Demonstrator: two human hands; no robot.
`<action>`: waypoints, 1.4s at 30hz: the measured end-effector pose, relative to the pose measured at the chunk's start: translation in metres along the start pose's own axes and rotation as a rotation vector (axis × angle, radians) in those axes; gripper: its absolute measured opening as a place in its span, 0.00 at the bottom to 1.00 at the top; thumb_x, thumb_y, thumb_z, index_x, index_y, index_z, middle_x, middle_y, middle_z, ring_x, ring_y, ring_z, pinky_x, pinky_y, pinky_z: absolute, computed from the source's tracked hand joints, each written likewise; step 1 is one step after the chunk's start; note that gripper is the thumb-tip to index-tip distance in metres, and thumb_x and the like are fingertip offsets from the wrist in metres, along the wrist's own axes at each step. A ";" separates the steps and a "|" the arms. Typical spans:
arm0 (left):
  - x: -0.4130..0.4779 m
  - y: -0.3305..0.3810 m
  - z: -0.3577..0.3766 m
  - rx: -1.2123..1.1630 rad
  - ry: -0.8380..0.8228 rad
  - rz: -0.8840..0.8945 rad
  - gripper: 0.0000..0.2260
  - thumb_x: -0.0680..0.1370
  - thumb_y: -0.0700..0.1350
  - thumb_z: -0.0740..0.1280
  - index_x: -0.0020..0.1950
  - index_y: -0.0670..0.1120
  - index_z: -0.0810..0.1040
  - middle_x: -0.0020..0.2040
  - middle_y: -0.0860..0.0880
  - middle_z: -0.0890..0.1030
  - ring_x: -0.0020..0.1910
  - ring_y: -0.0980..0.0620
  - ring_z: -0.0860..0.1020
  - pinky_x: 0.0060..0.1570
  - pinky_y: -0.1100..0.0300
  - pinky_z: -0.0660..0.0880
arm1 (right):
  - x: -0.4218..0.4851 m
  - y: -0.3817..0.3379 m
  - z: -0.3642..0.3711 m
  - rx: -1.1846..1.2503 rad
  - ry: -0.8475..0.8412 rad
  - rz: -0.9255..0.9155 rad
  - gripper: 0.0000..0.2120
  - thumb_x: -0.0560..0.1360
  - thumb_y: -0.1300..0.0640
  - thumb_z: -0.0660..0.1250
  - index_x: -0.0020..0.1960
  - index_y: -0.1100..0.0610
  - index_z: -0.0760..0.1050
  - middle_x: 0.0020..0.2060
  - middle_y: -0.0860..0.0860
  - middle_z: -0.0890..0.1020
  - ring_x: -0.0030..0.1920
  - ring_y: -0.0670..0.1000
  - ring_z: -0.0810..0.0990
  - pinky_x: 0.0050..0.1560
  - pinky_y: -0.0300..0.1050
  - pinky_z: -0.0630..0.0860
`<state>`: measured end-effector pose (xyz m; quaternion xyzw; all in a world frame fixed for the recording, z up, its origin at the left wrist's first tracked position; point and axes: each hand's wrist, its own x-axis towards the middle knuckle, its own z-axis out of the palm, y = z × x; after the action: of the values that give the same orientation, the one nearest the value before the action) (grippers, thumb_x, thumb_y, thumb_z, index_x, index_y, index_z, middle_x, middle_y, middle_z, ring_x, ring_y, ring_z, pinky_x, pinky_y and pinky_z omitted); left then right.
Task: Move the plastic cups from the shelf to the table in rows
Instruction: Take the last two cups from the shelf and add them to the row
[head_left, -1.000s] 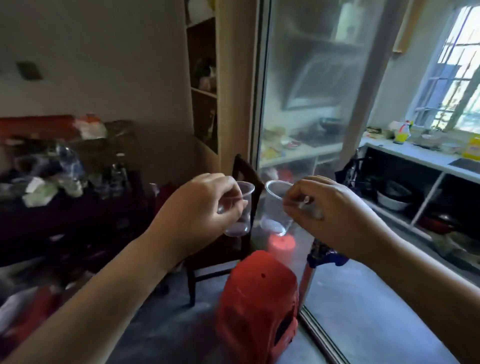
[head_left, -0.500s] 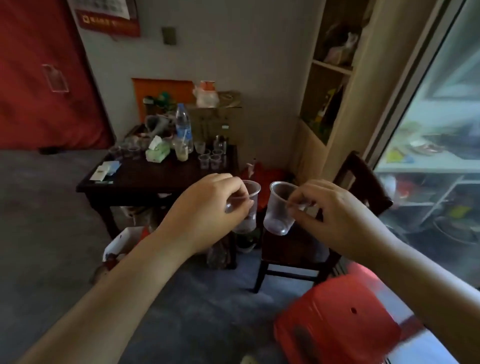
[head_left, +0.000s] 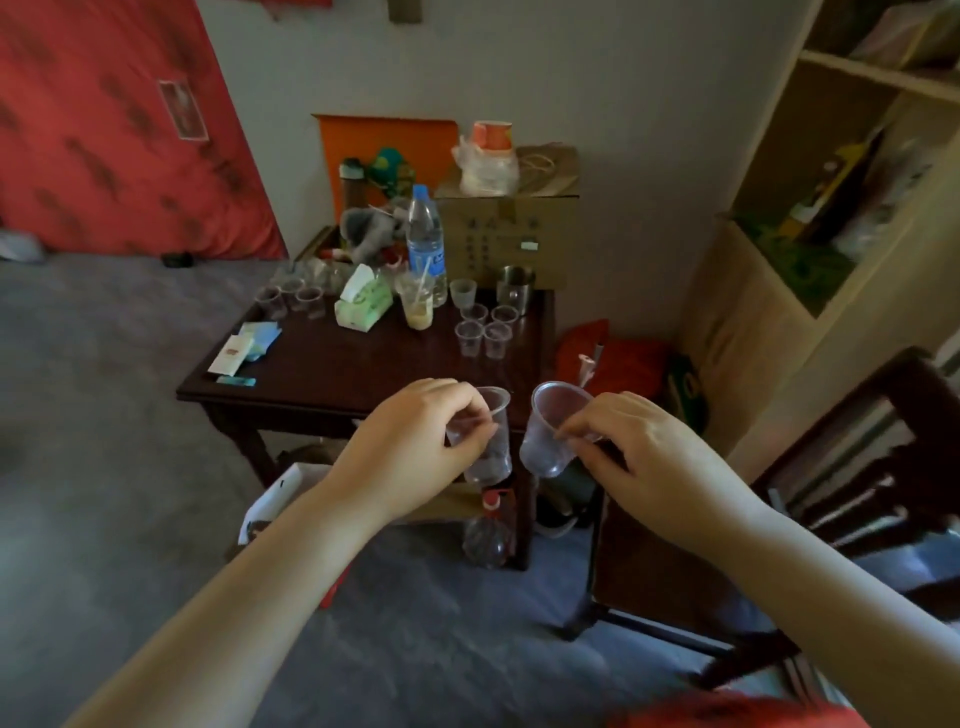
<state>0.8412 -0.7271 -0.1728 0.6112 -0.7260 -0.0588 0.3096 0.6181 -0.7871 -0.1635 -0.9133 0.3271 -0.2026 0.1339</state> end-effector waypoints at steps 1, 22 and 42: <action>0.009 -0.012 0.003 -0.008 0.003 -0.005 0.02 0.73 0.49 0.65 0.41 0.52 0.76 0.38 0.58 0.76 0.42 0.61 0.73 0.39 0.68 0.68 | 0.016 0.007 0.006 -0.003 -0.014 -0.012 0.08 0.76 0.55 0.63 0.53 0.52 0.77 0.48 0.43 0.78 0.50 0.40 0.71 0.49 0.29 0.66; 0.199 -0.268 0.076 0.047 -0.161 0.143 0.03 0.70 0.40 0.70 0.37 0.46 0.77 0.31 0.52 0.77 0.38 0.50 0.75 0.31 0.58 0.70 | 0.252 0.120 0.151 -0.121 -0.118 0.172 0.09 0.76 0.54 0.61 0.47 0.54 0.80 0.42 0.46 0.82 0.48 0.48 0.75 0.48 0.42 0.72; 0.232 -0.338 0.187 -0.005 -0.367 -0.034 0.07 0.72 0.37 0.65 0.49 0.44 0.79 0.40 0.48 0.82 0.46 0.47 0.75 0.39 0.51 0.76 | 0.297 0.232 0.240 -0.210 -0.421 0.240 0.14 0.79 0.51 0.55 0.57 0.51 0.77 0.50 0.46 0.81 0.58 0.50 0.70 0.57 0.44 0.64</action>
<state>1.0171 -1.0793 -0.3924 0.6015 -0.7598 -0.1764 0.1726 0.8111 -1.1277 -0.3781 -0.8988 0.4173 0.0444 0.1268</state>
